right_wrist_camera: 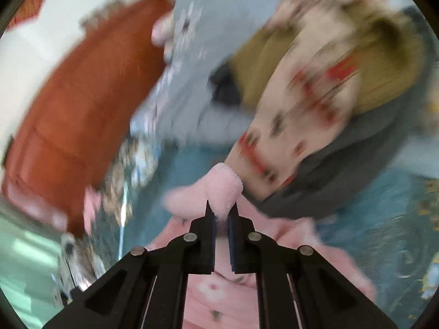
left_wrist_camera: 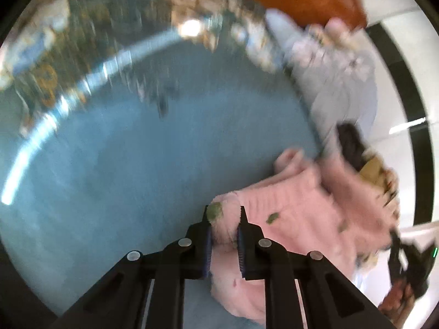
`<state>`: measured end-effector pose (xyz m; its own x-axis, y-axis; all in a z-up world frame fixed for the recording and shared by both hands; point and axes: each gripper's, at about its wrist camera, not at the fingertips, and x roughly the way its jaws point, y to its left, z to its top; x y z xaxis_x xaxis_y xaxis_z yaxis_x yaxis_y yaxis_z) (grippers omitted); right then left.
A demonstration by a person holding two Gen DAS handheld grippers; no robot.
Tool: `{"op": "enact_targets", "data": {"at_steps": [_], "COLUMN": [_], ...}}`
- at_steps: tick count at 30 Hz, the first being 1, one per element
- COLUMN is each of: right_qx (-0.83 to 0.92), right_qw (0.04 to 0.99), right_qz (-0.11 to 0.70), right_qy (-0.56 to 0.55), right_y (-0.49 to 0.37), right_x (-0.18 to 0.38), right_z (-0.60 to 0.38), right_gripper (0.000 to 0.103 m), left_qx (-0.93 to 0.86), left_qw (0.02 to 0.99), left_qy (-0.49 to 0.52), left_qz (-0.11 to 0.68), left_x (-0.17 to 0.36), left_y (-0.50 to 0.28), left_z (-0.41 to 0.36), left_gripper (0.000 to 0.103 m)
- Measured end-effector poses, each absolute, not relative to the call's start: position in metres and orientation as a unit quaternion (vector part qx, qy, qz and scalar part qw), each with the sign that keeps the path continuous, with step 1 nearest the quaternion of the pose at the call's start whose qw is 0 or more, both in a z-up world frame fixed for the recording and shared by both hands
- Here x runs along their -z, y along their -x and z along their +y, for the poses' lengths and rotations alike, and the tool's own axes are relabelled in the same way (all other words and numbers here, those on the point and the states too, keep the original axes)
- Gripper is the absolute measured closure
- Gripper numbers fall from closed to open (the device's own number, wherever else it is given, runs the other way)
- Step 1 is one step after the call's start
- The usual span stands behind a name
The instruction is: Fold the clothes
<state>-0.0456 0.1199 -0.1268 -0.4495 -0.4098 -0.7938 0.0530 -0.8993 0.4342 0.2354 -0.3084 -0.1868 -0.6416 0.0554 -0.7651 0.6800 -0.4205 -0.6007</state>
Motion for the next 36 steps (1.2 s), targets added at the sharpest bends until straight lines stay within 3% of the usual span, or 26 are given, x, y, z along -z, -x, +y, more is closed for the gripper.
{"op": "enact_targets", "data": {"at_steps": [4,9,14,17,20,29,32,36], "right_qx": [0.855,0.876,0.837,0.832,0.838,0.895,0.902,0.874], "right_qw": [0.088,0.023,-0.042,-0.055,-0.046,-0.003,-0.034,-0.088], "right_qz": [-0.215,-0.261,-0.316,-0.334,-0.351,-0.352,-0.326,-0.288], "right_qy": [-0.463,-0.405,-0.445,-0.44,-0.416,-0.275,-0.279,-0.381], "right_y": [0.023,-0.004,-0.037,-0.039,-0.017,0.033,0.043,0.068], "right_x": [0.104,0.076,0.134,0.137,0.116,-0.019,-0.021,0.04], "right_z": [0.197,0.292,0.343,0.362,0.366,0.374,0.378,0.365], "right_gripper": [0.096,0.096,0.096,0.096,0.096,0.097,0.097,0.096], "left_qx": [0.769,0.732,0.728,0.736,0.756,0.826,0.819,0.779], "left_qw": [0.247,0.264,0.271,0.275,0.267,0.229,0.244,0.255], "left_qy": [-0.315,-0.34,-0.364,-0.355,-0.34,-0.268,-0.302,-0.382], "left_qz": [0.499,0.528,0.513,0.507,0.492,0.44,0.423,0.428], "left_x": [0.159,0.193,0.2,0.191,0.169,0.08,0.099,0.154], "left_y": [-0.266,-0.278,-0.283,-0.285,-0.267,-0.22,-0.214,-0.207], "left_z": [-0.334,-0.338,-0.329,-0.33,-0.335,-0.357,-0.367,-0.373], "left_gripper": [0.087,0.087,0.087,0.087,0.087,0.087,0.087,0.087]}}
